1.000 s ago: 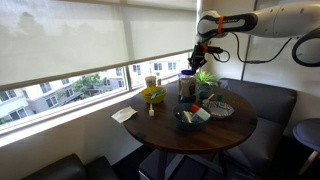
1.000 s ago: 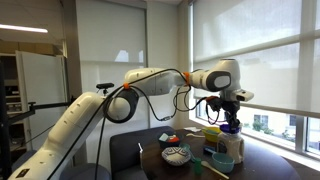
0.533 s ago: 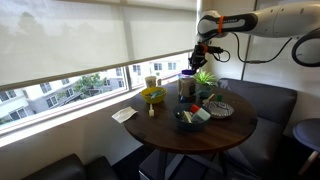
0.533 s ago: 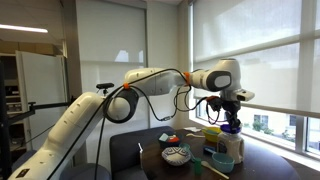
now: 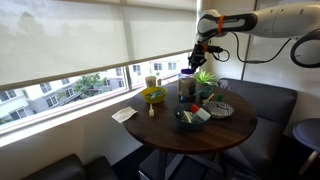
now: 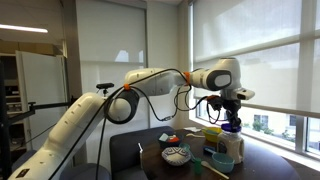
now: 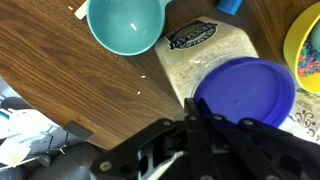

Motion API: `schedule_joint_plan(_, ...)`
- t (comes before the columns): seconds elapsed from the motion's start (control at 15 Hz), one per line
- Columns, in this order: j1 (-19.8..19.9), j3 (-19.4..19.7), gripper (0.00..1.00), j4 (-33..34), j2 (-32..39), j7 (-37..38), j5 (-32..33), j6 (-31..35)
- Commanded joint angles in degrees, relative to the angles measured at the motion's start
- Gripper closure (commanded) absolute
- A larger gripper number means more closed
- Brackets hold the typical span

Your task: Put the dark blue lid on top of the glass container

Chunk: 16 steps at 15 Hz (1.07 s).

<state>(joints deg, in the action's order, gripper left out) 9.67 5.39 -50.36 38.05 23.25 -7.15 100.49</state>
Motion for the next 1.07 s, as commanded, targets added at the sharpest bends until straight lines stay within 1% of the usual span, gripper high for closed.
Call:
schedule_joint_plan(0.0, 0.1, 0.0, 0.70, 3.8, 2.1, 0.9, -0.2, -1.5)
schedule_joint_plan(0.2, 0.1, -0.1, 0.52, 4.2, 2.4, 0.7, -0.3, -1.5)
schedule_joint_plan(0.47, -0.6, 0.6, 0.23, 3.0, 0.4, 1.2, 0.9, 0.0)
schedule_joint_plan(0.67, -1.1, 0.9, 0.03, 0.2, -3.3, 0.5, 1.8, 4.9)
schedule_joint_plan(0.73, -1.2, 0.8, 0.00, -1.5, -4.8, -0.4, 2.1, 8.9)
schedule_joint_plan(0.87, -1.3, 0.4, 0.00, -3.4, -6.7, -2.9, 2.5, 16.4)
schedule_joint_plan(0.93, -0.5, 0.1, 0.00, 1.2, -3.2, -1.4, 1.4, 11.3)
schedule_joint_plan(1.0, -0.6, 0.1, 0.00, 0.6, -4.1, -2.0, 1.5, 13.4)
